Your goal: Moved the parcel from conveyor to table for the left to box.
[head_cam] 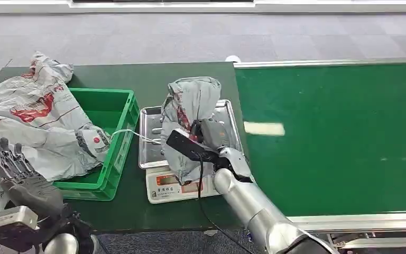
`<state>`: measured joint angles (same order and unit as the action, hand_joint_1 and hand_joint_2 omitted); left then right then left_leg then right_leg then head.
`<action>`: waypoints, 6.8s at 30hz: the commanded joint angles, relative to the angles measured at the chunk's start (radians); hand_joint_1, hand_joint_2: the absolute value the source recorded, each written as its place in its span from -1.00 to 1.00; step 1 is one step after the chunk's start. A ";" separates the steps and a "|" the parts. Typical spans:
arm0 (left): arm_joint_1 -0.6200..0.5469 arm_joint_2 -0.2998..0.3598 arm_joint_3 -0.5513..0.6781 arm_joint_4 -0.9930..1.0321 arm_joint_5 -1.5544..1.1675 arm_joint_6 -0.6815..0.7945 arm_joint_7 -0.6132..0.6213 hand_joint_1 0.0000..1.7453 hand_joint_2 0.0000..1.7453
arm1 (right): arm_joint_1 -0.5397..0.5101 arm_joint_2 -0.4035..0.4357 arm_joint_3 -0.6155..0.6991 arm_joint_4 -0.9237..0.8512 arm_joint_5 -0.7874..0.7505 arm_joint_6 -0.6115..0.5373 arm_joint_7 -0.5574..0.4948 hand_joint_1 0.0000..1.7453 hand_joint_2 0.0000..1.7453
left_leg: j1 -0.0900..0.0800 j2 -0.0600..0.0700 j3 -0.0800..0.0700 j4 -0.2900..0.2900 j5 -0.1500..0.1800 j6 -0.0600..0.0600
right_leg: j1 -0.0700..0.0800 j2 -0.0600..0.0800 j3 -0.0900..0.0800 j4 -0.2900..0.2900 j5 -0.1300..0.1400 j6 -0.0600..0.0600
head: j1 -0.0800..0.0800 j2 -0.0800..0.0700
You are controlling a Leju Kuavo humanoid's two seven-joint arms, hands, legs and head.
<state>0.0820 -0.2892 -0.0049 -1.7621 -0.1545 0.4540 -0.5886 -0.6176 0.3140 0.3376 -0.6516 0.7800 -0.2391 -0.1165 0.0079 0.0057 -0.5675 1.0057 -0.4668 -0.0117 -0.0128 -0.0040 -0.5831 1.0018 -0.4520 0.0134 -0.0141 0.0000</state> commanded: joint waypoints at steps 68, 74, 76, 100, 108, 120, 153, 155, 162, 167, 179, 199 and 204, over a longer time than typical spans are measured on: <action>-1.150 0.333 -0.479 1.187 -0.675 -0.702 0.357 -1.00 1.00 | 0.621 -0.042 -0.276 -1.312 0.188 -0.459 -0.582 -1.00 1.00 | 0.002 -0.005 -0.009 0.002 0.009 -0.001 | 0.003 -0.005 -0.006 0.000 0.009 -0.003 | 0.000 0.000; -1.248 0.222 -0.552 1.359 -0.676 -0.832 0.342 -1.00 1.00 | 0.635 -0.045 -0.273 -1.308 0.200 -0.459 -0.582 -1.00 1.00 | 0.002 -0.004 -0.010 0.001 0.009 -0.001 | 0.003 -0.004 -0.008 -0.001 0.010 -0.003 | 0.001 0.000; -1.254 0.195 -0.570 1.376 -0.677 -0.847 0.343 -1.00 1.00 | 0.632 -0.048 -0.278 -1.297 0.202 -0.459 -0.582 -1.00 1.00 | 0.001 -0.006 -0.009 0.000 0.010 -0.001 | 0.002 -0.005 -0.007 -0.002 0.010 -0.002 | 0.000 0.000; -1.299 0.130 -0.713 1.351 -0.680 -1.051 0.285 -1.00 1.00 | 0.616 -0.013 -0.292 -1.327 0.168 -0.459 -0.582 -1.00 1.00 | 0.001 0.000 -0.011 0.002 0.008 -0.001 | 0.002 0.001 -0.010 0.000 0.010 -0.003 | 0.000 0.000; -1.239 0.112 -0.735 1.280 -0.603 -1.080 0.294 -1.00 1.00 | 0.615 -0.006 -0.288 -1.322 0.158 -0.459 -0.582 -1.00 1.00 | 0.001 -0.001 -0.011 0.001 0.008 -0.001 | 0.002 0.000 -0.009 -0.001 0.011 -0.003 | 0.000 0.000; -0.990 -0.020 -0.779 1.465 -0.525 -0.857 0.279 -1.00 1.00 | 0.591 0.008 -0.237 -1.271 0.148 -0.459 -0.582 -1.00 1.00 | -0.001 0.000 -0.006 -0.003 0.008 0.000 | 0.000 0.001 -0.005 -0.004 0.011 -0.002 | 0.000 0.000; -0.975 0.012 -0.790 1.480 -0.530 -0.722 0.300 1.00 1.00 | 0.547 -0.014 -0.192 -1.185 0.097 -0.459 -0.582 -1.00 1.00 | 0.000 0.001 -0.009 -0.002 0.009 0.000 | 0.000 0.001 -0.007 -0.003 0.012 -0.003 | 0.000 0.000; -0.995 0.027 -0.791 1.474 -0.534 -0.720 0.301 1.00 1.00 | 0.548 -0.020 -0.191 -1.181 0.091 -0.459 -0.582 -1.00 1.00 | 0.000 0.000 -0.010 0.000 0.008 0.000 | 0.000 0.000 -0.008 -0.001 0.011 -0.002 | 0.000 0.000; -1.023 0.045 -0.790 1.464 -0.538 -0.720 0.309 1.00 1.00 | 0.543 -0.029 -0.183 -1.168 0.083 -0.459 -0.582 -1.00 1.00 | 0.000 0.000 -0.010 0.000 0.008 0.000 | 0.001 -0.001 -0.008 -0.001 0.011 -0.002 | 0.000 0.000; -1.032 0.056 -0.793 1.457 -0.544 -0.720 0.314 1.00 1.00 | 0.539 -0.030 -0.183 -1.163 0.081 -0.459 -0.582 -1.00 1.00 | 0.000 -0.001 -0.010 0.001 0.008 0.000 | 0.001 -0.001 -0.008 0.000 0.010 -0.002 | 0.000 0.000; -1.306 0.198 -0.748 0.905 -0.544 -0.709 0.394 1.00 1.00 | 0.596 -0.055 -0.202 -1.230 0.094 -0.459 -0.582 -1.00 1.00 | 0.001 -0.005 -0.020 0.006 0.010 0.000 | 0.002 -0.006 -0.016 0.004 0.010 -0.002 | 0.000 0.000; -1.472 0.417 -0.635 0.841 -0.518 -0.793 0.474 1.00 1.00 | 0.713 -0.047 -0.252 -1.290 0.150 -0.459 -0.582 -1.00 1.00 | 0.000 0.000 -0.013 -0.002 0.011 0.000 | 0.001 0.000 -0.012 -0.002 0.012 -0.003 | 0.000 0.000; -1.472 0.417 -0.635 0.841 -0.518 -0.793 0.474 1.00 1.00 | 0.713 -0.047 -0.252 -1.290 0.150 -0.459 -0.582 -1.00 1.00 | 0.000 -0.002 -0.014 0.000 0.012 -0.001 | 0.001 -0.003 -0.013 0.000 0.012 -0.003 | 0.000 0.000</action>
<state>-1.3539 0.0885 -0.6371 -1.0490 -0.6653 -0.3410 -0.0962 0.0964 0.2808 0.1213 -1.9440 0.9300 -0.6977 -0.6977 0.0074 0.0030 -0.5823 1.0069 -0.4549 -0.0126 -0.0125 -0.0078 -0.5963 1.0029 -0.4407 0.0117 -0.0137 0.0000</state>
